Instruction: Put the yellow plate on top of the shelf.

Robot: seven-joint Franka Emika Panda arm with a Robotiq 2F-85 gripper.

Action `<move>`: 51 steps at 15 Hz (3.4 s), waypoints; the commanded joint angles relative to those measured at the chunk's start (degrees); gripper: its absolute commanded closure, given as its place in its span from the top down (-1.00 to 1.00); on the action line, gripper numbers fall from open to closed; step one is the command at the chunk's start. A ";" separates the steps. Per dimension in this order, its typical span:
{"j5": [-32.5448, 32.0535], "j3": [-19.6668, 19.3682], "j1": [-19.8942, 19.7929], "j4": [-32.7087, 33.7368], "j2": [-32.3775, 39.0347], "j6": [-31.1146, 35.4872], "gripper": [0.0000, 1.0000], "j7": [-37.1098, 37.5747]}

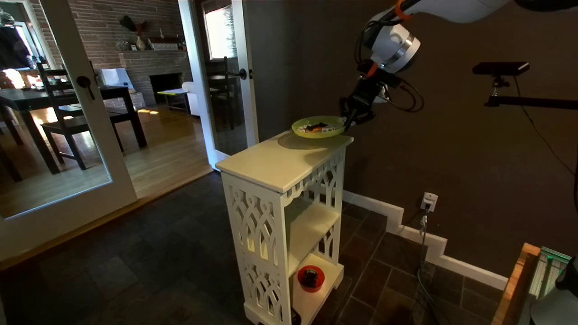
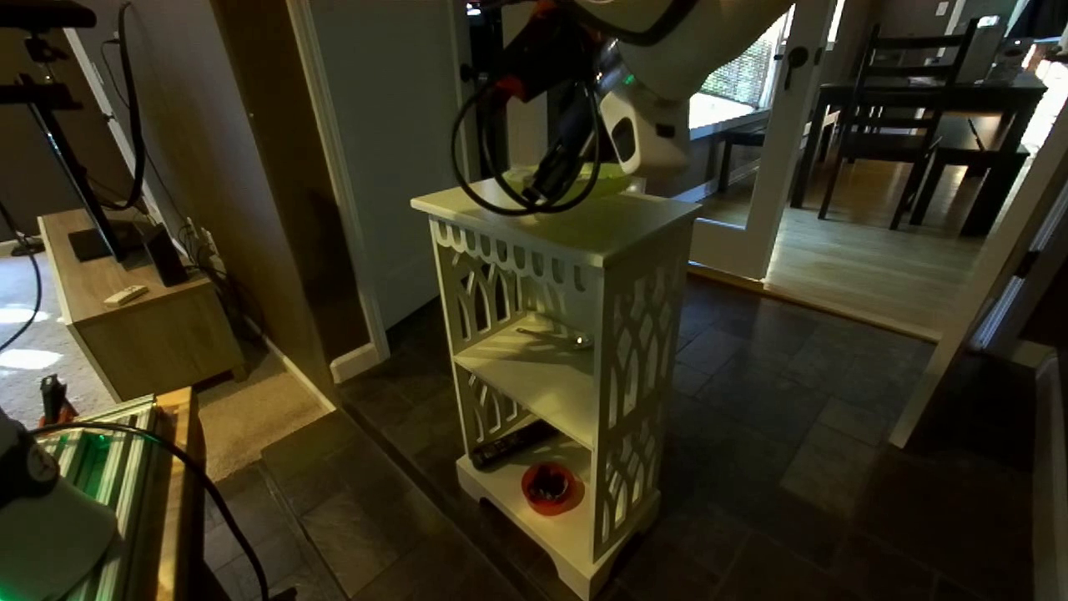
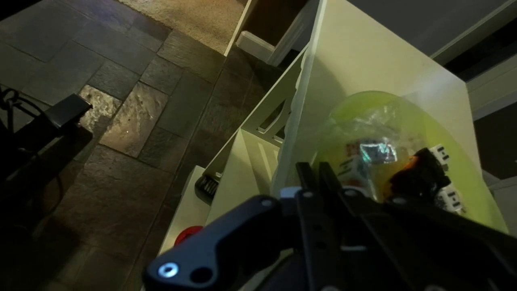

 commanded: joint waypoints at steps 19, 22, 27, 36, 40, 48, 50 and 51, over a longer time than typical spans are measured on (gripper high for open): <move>1.28 0.92 0.16 4.52 3.81 0.74 -0.97 1.55; 1.20 1.32 0.37 5.62 5.09 0.30 -0.97 2.36; 1.33 2.05 0.19 7.98 7.12 -0.22 -0.97 2.65; 0.74 2.29 -0.12 12.27 10.29 -0.99 -0.25 3.92; 0.09 2.16 0.05 11.96 10.02 -1.41 0.30 4.69; -16.67 -0.07 4.19 -6.73 -4.50 9.09 1.00 -0.79; -21.25 0.95 5.19 -11.87 -8.61 12.36 1.00 -3.39; -23.32 1.48 5.97 -14.50 -10.44 14.16 1.00 -4.40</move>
